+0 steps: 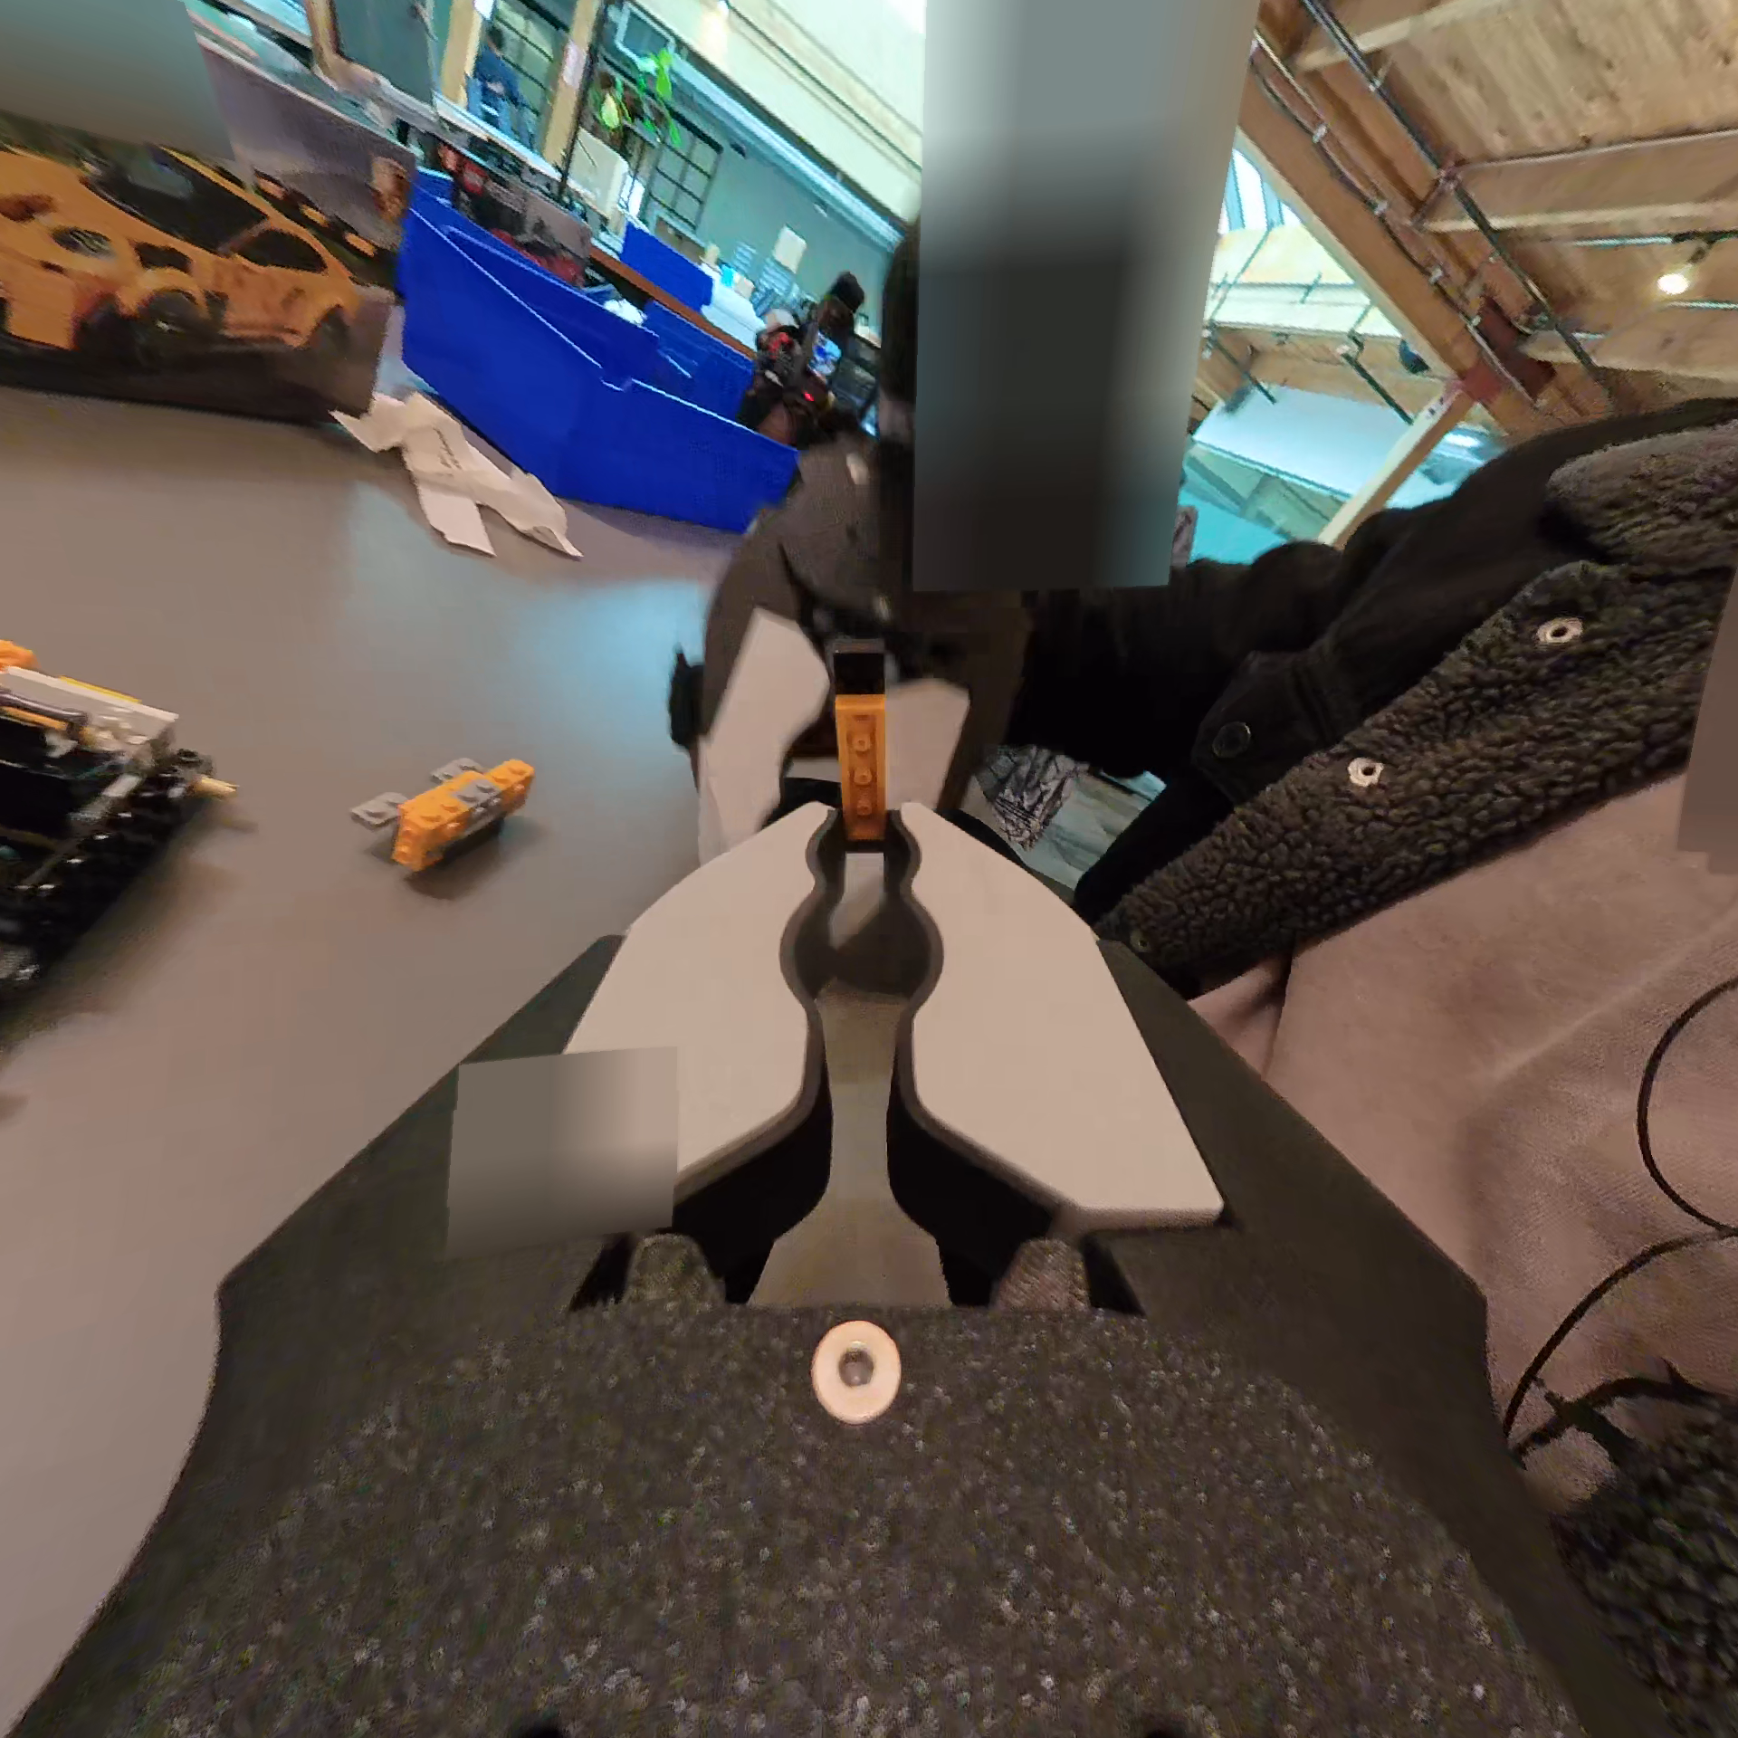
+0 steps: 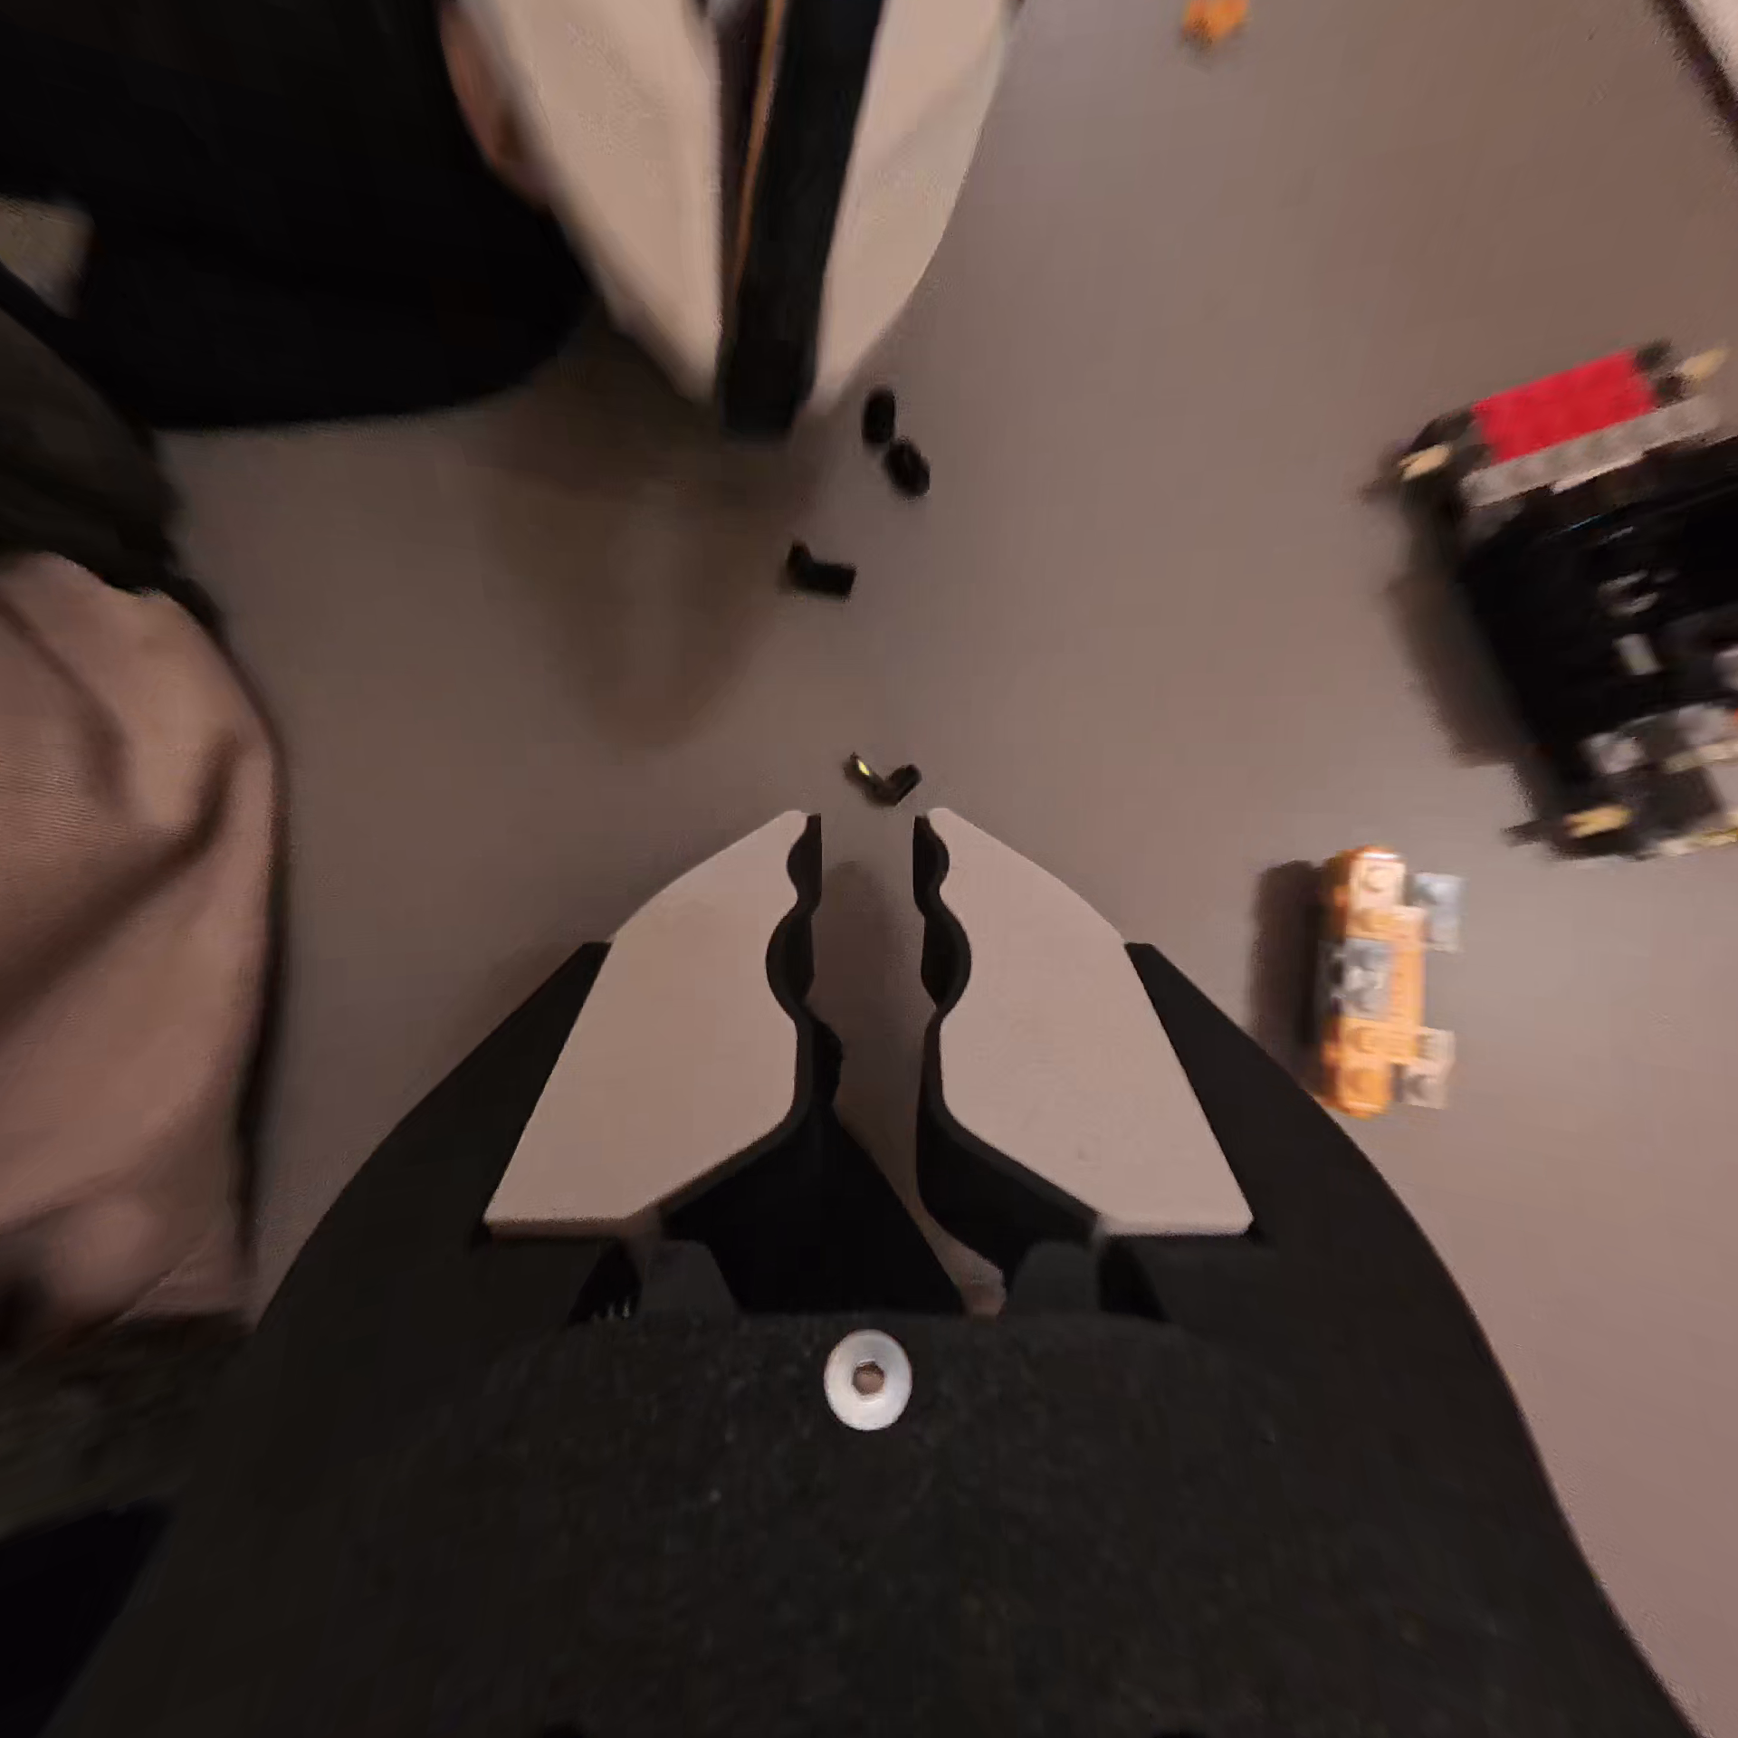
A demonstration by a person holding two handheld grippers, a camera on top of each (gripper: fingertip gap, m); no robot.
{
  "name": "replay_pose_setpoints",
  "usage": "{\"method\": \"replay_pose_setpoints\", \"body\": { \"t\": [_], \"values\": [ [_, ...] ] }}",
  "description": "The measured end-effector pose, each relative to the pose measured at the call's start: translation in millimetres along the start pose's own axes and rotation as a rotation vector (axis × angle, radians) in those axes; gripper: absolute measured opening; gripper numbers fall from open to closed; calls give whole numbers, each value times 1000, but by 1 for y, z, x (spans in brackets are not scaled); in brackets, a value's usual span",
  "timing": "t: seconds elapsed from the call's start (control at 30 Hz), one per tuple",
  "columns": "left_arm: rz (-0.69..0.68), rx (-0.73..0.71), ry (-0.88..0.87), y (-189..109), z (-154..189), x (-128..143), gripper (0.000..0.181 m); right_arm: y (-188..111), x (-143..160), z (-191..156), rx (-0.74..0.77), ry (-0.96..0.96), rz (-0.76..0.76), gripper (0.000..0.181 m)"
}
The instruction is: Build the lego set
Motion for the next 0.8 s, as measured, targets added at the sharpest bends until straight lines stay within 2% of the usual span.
{"method": "replay_pose_setpoints", "body": {
  "t": [0.07,0.17,0.23,0.37,0.53,0.8],
  "values": [
    [16,-23,-3,-4,-2,-2,8,16,10,-10,82,-84,-19,18],
    [15,-42,-12,-7,-5,-1,8,24,10,-10,163,-152,4,15],
    [8,-50,-18,-7,-6,0,8,26,6,-8,171,-180,34,14],
    [-1,-60,-27,-9,-7,1,8,34,5,-11,115,-183,-30,16],
    [2,-67,-38,-12,-9,0,8,36,0,-21,128,-185,-39,19],
    [-2,-63,-48,-13,-9,0,8,37,3,-7,185,-342,-86,14]
  ]
}}
Point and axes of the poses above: each gripper's, where its closed fingertips meet, y out along the fingers, x out of its underside, z = x × y across the jaws, the point moved 7 cm from there along -y, back along the fingers, and after that the axes turned 14 degrees about x, right-handed, at the moved point
